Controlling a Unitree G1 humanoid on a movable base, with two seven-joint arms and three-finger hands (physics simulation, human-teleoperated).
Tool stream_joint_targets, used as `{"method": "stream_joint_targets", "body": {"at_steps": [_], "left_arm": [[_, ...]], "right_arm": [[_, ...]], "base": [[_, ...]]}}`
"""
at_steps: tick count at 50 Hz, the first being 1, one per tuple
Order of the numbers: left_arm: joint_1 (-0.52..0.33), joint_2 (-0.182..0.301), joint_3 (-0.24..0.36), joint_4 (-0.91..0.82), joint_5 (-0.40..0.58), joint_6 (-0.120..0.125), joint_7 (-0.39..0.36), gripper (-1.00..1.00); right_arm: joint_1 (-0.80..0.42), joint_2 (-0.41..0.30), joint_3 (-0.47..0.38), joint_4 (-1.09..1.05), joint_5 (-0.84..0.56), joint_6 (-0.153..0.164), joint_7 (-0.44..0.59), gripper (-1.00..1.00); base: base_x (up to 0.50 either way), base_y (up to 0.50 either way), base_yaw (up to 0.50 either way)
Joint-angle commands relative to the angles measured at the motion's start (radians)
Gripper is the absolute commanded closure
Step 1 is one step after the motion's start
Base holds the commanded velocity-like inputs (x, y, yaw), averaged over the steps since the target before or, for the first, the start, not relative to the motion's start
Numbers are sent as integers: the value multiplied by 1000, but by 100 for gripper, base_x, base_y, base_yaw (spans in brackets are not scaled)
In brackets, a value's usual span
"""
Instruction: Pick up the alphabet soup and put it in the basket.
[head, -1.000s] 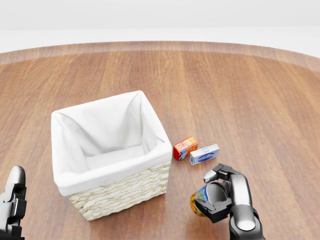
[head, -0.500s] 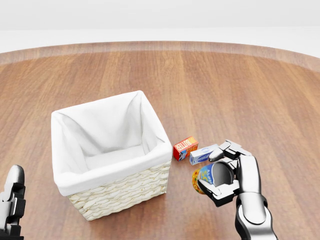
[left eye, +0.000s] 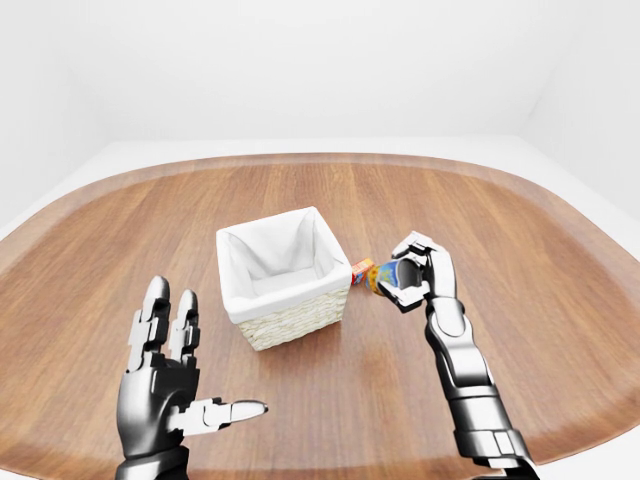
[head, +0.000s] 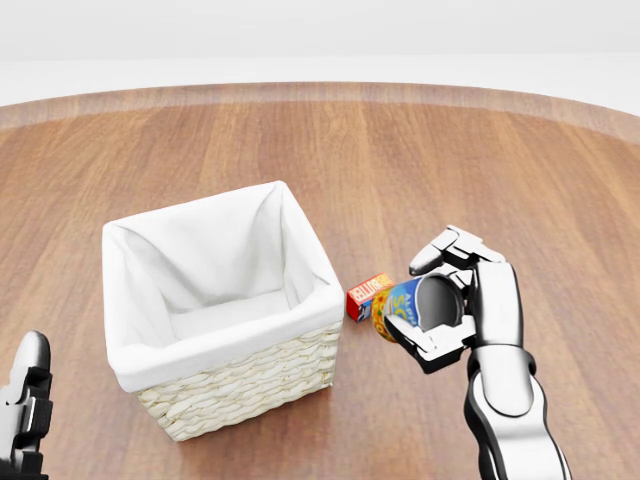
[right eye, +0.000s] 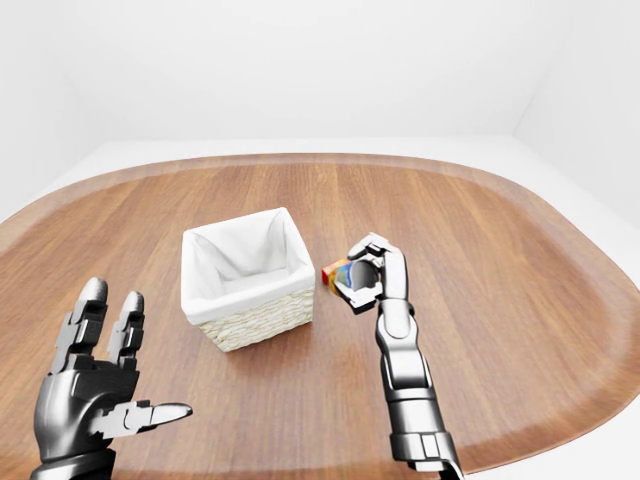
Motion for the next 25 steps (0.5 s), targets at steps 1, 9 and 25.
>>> {"method": "stream_joint_targets", "body": {"at_steps": [1,9,25], "left_arm": [[3,-2,1,-1,-2,0,-4,-100],[3,0,0,-1,-3,0,-5,-100],[8,-4,6,-7,-10,0,-17,-100]], "right_arm": [[-33,15,17,-107,-49,0,-10,100],[-98,26,30,-105,-58,0,-23,100],[-164,70,83,-182,-106,0,-44,100]], "base": [[0,0,0],[0,0,0],[0,0,0]]}}
